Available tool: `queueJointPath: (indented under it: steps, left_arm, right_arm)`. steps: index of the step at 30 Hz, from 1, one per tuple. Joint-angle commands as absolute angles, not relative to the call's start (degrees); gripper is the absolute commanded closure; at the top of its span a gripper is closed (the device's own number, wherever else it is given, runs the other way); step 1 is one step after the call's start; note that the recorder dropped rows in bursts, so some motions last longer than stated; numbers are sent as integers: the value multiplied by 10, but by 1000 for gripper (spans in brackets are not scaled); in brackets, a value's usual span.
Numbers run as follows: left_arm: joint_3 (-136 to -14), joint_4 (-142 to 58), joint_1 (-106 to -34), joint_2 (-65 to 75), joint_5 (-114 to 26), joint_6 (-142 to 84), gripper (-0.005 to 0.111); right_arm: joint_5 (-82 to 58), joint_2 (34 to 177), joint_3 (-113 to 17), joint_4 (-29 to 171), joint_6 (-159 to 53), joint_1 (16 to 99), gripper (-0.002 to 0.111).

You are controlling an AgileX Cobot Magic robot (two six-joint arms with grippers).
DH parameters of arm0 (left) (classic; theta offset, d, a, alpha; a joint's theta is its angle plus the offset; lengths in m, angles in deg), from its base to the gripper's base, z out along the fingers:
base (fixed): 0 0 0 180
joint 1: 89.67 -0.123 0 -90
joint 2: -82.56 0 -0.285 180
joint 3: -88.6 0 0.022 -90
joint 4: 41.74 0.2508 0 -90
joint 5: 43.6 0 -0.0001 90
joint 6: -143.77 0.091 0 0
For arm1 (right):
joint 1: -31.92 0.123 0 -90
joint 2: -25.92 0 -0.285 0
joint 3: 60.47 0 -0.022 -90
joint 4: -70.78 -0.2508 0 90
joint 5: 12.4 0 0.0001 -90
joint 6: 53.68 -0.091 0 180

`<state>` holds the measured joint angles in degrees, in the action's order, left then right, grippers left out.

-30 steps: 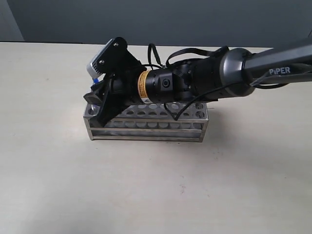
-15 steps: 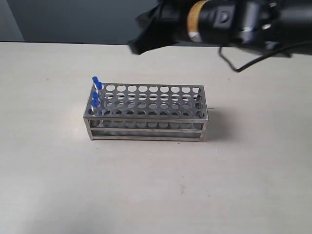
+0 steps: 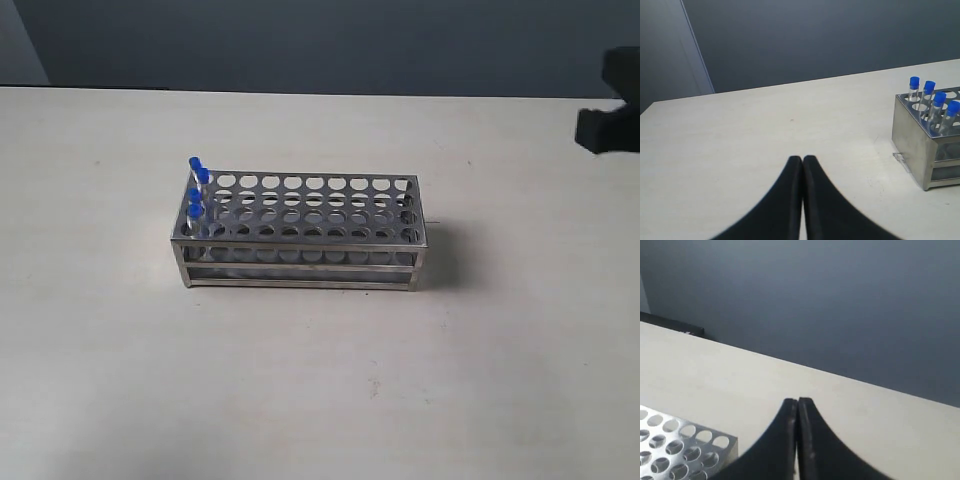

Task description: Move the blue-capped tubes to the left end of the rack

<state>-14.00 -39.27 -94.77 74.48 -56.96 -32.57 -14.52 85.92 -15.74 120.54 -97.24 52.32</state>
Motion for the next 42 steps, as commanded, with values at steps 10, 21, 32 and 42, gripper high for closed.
queueJointPath:
  steps: [10,21,32,42]
  left_arm:
    - [-142,-393,-941,748,-568,-326,106]
    - [-142,-393,-941,748,-568,-326,106]
    - [-142,-393,-941,748,-568,-326,106]
    - [-142,-393,-941,748,-568,-326,106]
  right_arm:
    - [-5,694,-104,1153,-973,519,108]
    - [-5,703,-101,1115,-973,519,108]
    - [0,518,-48,980,-973,440,108]
    - [-5,351,84,1033,-973,331,108]
